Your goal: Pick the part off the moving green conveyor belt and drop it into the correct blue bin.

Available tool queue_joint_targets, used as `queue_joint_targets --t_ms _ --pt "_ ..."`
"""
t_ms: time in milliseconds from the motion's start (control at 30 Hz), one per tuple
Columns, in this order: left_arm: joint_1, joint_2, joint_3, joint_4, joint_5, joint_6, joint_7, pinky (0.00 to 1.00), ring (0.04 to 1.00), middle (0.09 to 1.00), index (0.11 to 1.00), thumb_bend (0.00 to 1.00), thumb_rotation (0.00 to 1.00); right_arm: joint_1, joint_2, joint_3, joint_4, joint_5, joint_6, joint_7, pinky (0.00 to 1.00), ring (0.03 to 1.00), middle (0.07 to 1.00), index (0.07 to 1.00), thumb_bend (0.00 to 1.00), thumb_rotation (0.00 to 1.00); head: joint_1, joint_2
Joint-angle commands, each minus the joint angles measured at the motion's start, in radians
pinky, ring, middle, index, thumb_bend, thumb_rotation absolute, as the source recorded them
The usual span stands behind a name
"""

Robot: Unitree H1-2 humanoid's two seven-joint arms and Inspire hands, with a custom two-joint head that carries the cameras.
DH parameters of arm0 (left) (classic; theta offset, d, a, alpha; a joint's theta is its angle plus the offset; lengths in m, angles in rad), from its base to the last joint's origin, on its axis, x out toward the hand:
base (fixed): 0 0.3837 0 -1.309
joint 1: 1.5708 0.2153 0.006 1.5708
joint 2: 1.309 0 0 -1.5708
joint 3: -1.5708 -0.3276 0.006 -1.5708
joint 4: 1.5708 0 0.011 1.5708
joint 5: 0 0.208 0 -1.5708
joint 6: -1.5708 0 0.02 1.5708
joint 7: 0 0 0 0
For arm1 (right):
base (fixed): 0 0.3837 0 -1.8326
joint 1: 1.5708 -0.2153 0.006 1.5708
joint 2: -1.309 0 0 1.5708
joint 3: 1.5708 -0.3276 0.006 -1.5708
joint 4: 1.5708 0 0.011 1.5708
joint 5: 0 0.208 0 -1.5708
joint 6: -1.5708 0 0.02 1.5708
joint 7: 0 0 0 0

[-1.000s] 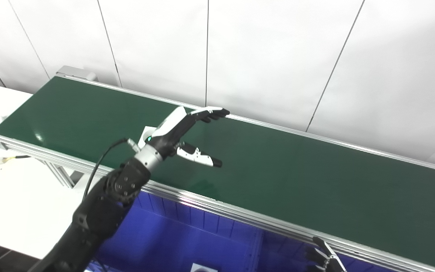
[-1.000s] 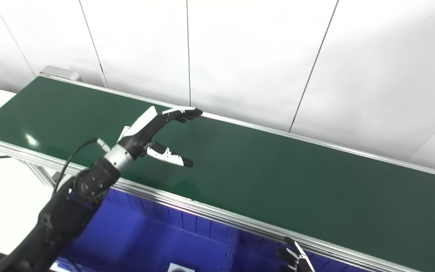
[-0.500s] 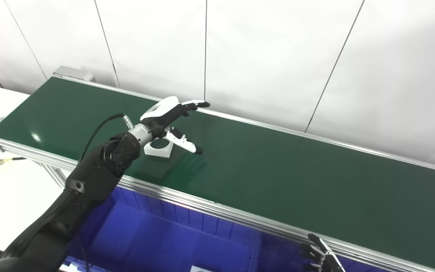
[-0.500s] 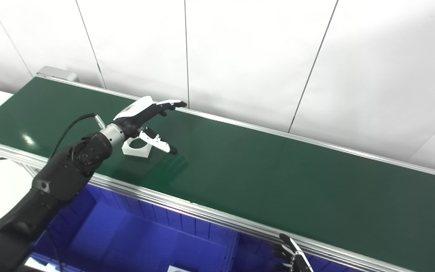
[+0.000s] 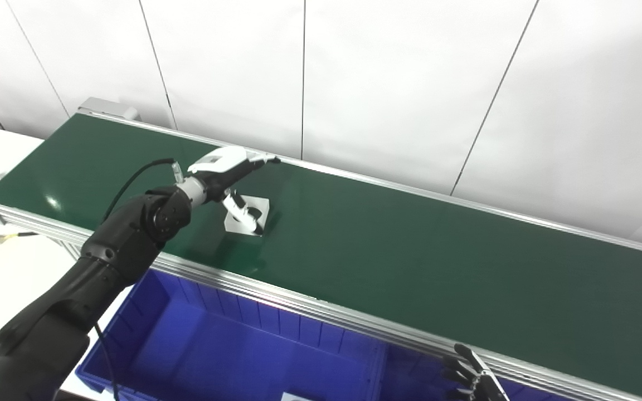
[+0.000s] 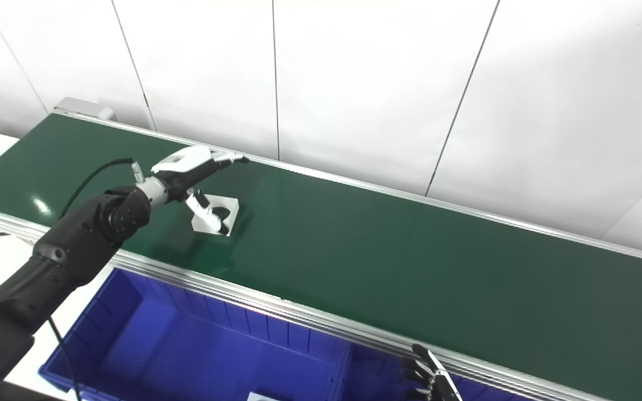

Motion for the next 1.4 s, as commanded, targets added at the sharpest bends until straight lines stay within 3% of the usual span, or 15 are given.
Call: queue_joint_targets --t_ms 0,233,400,533,633,700,733,800,1000,1367 --pt "-0.042 0.043 -0.003 -0.003 0.015 0.014 0.006 1.0 1.0 0.996 0.943 0.99 0.17 -0.001 -0.003 -0.003 -0.021 0.019 -0.059 -0.006 0.63 0.773 0.799 0.897 0.94 0.36 0.0 0.0" --pt "-0.019 0.034 -0.023 -0.015 0.005 0.073 -0.05 1.0 1.0 1.0 0.96 0.99 0.15 0.002 -0.003 -0.006 -0.028 0.023 -0.059 -0.005 0.63 0.776 0.798 0.897 0.94 0.36 -0.001 0.004" --pt "-0.011 0.002 -0.06 0.024 0.066 0.062 0.044 1.0 1.0 0.996 0.959 0.97 0.18 0.007 -0.005 -0.006 -0.036 0.026 -0.059 -0.003 0.63 0.776 0.799 0.899 0.93 0.35 -0.006 0.011" --pt "-0.008 -0.036 -0.059 0.067 0.061 0.036 0.144 0.89 0.921 0.927 0.9 0.88 0.07 0.014 -0.003 -0.008 -0.044 0.03 -0.059 -0.003 0.64 0.779 0.799 0.899 0.94 0.35 -0.006 0.015" --pt "-0.002 -0.063 -0.048 0.078 0.037 0.001 0.198 0.77 0.818 0.838 0.83 0.76 0.01 0.02 -0.001 -0.009 -0.052 0.028 -0.059 -0.007 0.64 0.779 0.798 0.9 0.94 0.35 -0.004 0.019" --pt "-0.003 -0.077 -0.044 0.092 0.02 -0.025 0.212 0.61 0.672 0.724 0.729 0.63 0.0 0.021 0.0 -0.008 -0.053 0.023 -0.059 -0.011 0.63 0.777 0.797 0.902 0.94 0.35 -0.004 0.02" --pt "-0.008 -0.082 -0.047 0.11 0.017 -0.049 0.225 0.56 0.617 0.607 0.623 0.57 0.0 0.021 0.001 -0.008 -0.053 0.023 -0.059 -0.013 0.63 0.777 0.797 0.902 0.94 0.35 -0.005 0.021" --pt "-0.014 -0.088 -0.054 0.142 0.021 -0.086 0.252 0.5 0.556 0.513 0.529 0.53 0.0 0.022 0.003 -0.007 -0.056 0.025 -0.059 -0.011 0.63 0.779 0.798 0.904 0.93 0.35 -0.009 0.024" --pt "-0.017 -0.121 -0.031 0.194 -0.037 -0.149 0.295 0.48 0.529 0.487 0.503 0.52 0.0 0.021 0.005 -0.006 -0.054 0.022 -0.059 -0.013 0.63 0.782 0.799 0.904 0.93 0.36 -0.01 0.027" --pt "0.008 -0.093 0.012 0.099 -0.099 -0.12 0.231 0.49 0.528 0.487 0.502 0.52 0.0 0.02 0.013 -0.004 -0.053 0.027 -0.059 -0.018 0.63 0.783 0.803 0.909 0.94 0.36 -0.033 0.045"
